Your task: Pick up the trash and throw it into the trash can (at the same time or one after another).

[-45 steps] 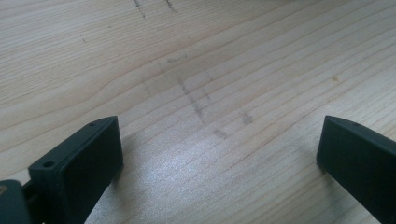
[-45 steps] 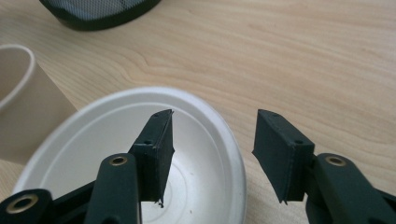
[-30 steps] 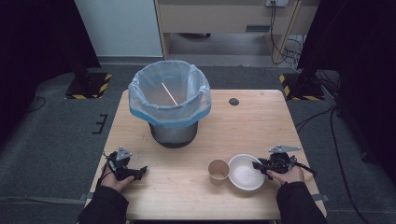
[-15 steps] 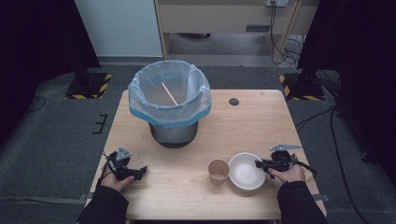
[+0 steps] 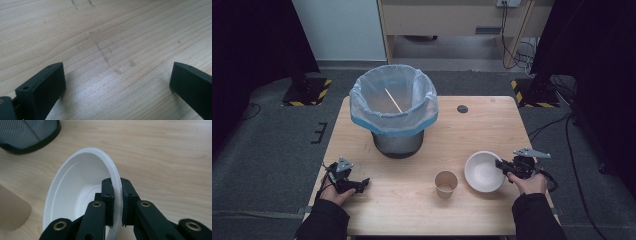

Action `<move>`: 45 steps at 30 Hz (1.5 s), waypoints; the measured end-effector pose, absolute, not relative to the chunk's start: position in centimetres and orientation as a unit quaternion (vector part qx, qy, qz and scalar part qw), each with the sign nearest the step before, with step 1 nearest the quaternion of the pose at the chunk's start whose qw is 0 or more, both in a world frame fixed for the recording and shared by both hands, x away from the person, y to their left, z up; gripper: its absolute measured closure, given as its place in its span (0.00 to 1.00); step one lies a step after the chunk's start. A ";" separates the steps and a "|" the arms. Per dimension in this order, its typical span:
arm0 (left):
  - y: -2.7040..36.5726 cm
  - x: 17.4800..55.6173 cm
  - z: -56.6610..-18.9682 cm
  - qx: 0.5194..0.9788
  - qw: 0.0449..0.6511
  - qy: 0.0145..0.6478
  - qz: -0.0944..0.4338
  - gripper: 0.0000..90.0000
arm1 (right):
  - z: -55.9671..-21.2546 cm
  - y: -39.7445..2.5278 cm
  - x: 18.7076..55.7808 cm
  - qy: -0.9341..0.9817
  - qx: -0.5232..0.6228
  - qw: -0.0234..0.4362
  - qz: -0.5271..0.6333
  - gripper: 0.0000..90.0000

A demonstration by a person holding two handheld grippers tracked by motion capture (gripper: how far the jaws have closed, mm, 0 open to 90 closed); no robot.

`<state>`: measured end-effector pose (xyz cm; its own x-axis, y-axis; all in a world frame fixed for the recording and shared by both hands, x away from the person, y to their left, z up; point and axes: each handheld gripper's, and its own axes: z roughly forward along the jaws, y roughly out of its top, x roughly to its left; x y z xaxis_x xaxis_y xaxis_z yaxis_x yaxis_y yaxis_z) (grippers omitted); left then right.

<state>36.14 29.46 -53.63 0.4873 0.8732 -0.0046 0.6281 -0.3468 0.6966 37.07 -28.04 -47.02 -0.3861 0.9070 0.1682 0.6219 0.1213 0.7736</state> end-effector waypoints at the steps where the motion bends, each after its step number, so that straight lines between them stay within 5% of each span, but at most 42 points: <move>1: 29.5 36.1 -53.6 0.799 0.325 0.470 0.188 0.00 | -47.0 -28.0 37.1 0.728 0.525 0.176 0.404 0.93; 20: 29.5 36.1 -53.6 0.799 0.325 0.470 0.189 0.00 | -43.9 -28.0 36.5 0.638 0.520 0.244 0.513 0.93; 45: 29.4 36.2 -53.6 0.799 0.325 0.470 0.190 0.00 | -39.9 -27.7 36.4 0.592 0.490 0.245 0.591 0.93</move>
